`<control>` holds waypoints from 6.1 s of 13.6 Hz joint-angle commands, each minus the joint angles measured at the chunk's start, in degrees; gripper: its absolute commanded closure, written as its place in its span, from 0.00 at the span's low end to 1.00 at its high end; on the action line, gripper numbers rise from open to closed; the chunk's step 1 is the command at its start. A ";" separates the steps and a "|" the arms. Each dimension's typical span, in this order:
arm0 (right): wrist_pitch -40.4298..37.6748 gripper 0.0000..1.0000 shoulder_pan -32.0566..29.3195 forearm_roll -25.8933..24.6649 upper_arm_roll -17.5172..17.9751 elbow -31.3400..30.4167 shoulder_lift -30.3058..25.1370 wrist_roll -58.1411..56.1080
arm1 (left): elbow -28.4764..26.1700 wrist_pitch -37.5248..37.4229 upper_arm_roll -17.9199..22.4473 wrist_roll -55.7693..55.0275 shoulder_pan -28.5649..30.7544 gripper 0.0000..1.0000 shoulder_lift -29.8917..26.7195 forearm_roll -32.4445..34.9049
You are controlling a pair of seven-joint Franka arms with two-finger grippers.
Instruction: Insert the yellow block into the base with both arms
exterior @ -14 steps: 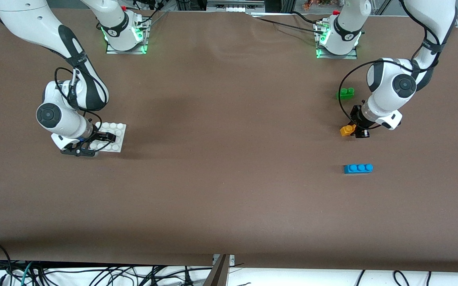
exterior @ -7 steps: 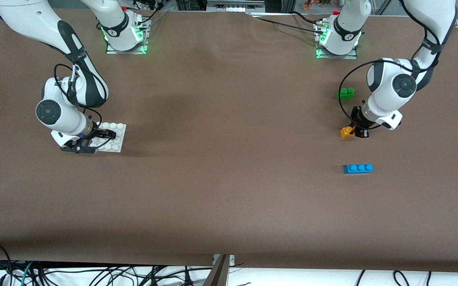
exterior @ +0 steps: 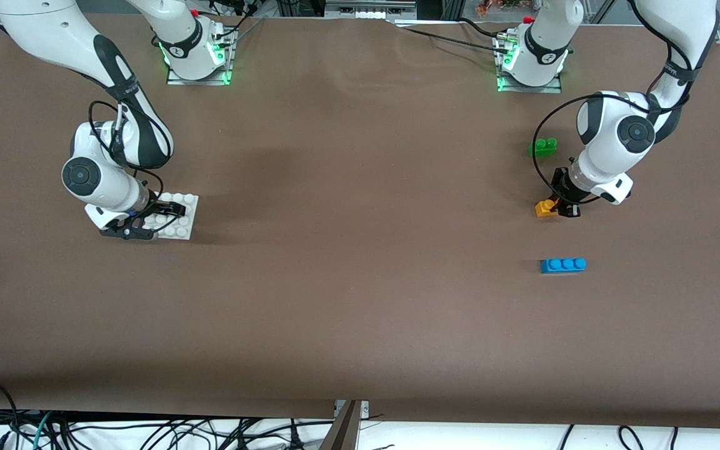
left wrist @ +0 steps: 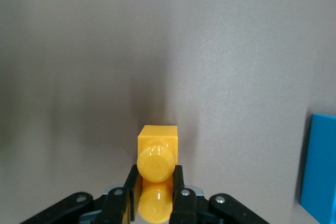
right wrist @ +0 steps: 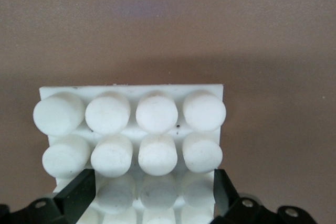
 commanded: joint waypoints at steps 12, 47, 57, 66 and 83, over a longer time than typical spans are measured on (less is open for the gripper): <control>3.43 0.00 4.77 -0.35 0.68 -0.94 0.98 0.91 | 1.72 -2.99 -0.80 -1.27 -0.16 0.88 -2.78 1.77; 4.22 0.00 24.37 0.35 13.52 22.17 15.65 32.72 | 24.37 -26.17 -2.98 -4.78 -4.38 0.87 -1.29 -2.87; 2.65 0.00 26.93 0.18 13.52 25.60 16.89 35.10 | 45.31 -38.05 -4.06 -15.77 -13.60 0.87 6.01 -5.61; -14.22 0.00 27.11 -0.61 13.43 36.41 13.38 30.81 | 48.83 -37.97 -4.14 -18.92 -17.47 0.87 9.34 -5.52; -32.14 0.00 15.43 0.70 4.99 42.38 -0.87 11.74 | 55.94 -37.97 -3.70 -32.02 -31.61 0.87 15.05 -4.99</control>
